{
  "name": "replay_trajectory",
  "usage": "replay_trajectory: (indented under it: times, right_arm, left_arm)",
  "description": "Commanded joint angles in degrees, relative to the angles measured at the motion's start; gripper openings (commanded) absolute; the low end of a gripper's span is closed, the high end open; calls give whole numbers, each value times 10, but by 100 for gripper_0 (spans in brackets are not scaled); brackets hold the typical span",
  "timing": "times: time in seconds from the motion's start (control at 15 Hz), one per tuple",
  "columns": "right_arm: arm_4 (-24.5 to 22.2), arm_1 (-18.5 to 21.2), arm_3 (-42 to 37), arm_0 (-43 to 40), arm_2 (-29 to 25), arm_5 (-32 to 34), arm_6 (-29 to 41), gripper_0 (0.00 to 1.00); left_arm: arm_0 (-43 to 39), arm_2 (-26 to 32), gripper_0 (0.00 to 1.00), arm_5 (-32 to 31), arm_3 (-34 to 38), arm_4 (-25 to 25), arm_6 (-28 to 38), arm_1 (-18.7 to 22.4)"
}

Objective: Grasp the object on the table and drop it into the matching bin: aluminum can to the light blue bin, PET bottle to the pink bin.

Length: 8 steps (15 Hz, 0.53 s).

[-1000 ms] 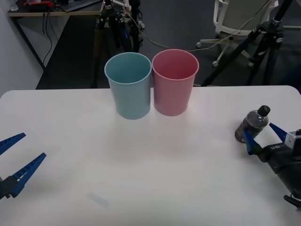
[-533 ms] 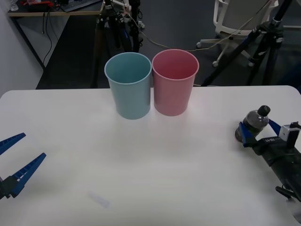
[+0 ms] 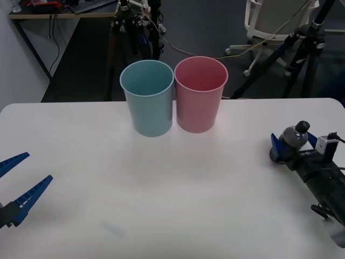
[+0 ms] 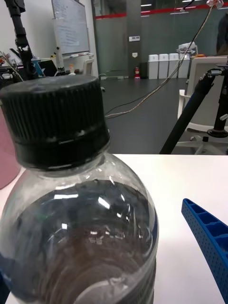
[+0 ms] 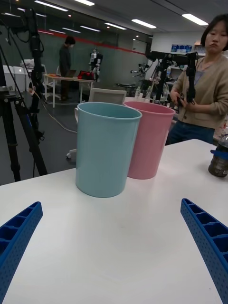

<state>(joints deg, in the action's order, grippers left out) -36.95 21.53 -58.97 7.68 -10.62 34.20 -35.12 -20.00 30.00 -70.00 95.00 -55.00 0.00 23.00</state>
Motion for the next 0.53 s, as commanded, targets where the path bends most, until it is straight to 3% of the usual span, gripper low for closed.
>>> replay_trajectory:
  times: [0.07, 0.13, 0.2, 0.27, 0.53]
  right_arm:
    - [0, 0, 0, 4, 3, -5, -2, 100]
    - [0, 0, 0, 5, 3, -5, -4, 66]
    - [0, 0, 0, 6, 4, -6, -6, 24]
    - [0, 0, 0, 7, 4, -6, -7, 1]
    - [-1, 0, 0, 6, 4, -6, -10, 0]
  left_arm:
    - [0, 0, 100, 0, 0, 0, 0, 0]
    - [0, 0, 100, 0, 0, 0, 0, 0]
    - [0, 0, 100, 0, 0, 0, 0, 0]
    - [0, 0, 100, 0, 0, 0, 0, 0]
    - [0, 0, 100, 0, 0, 0, 0, 0]
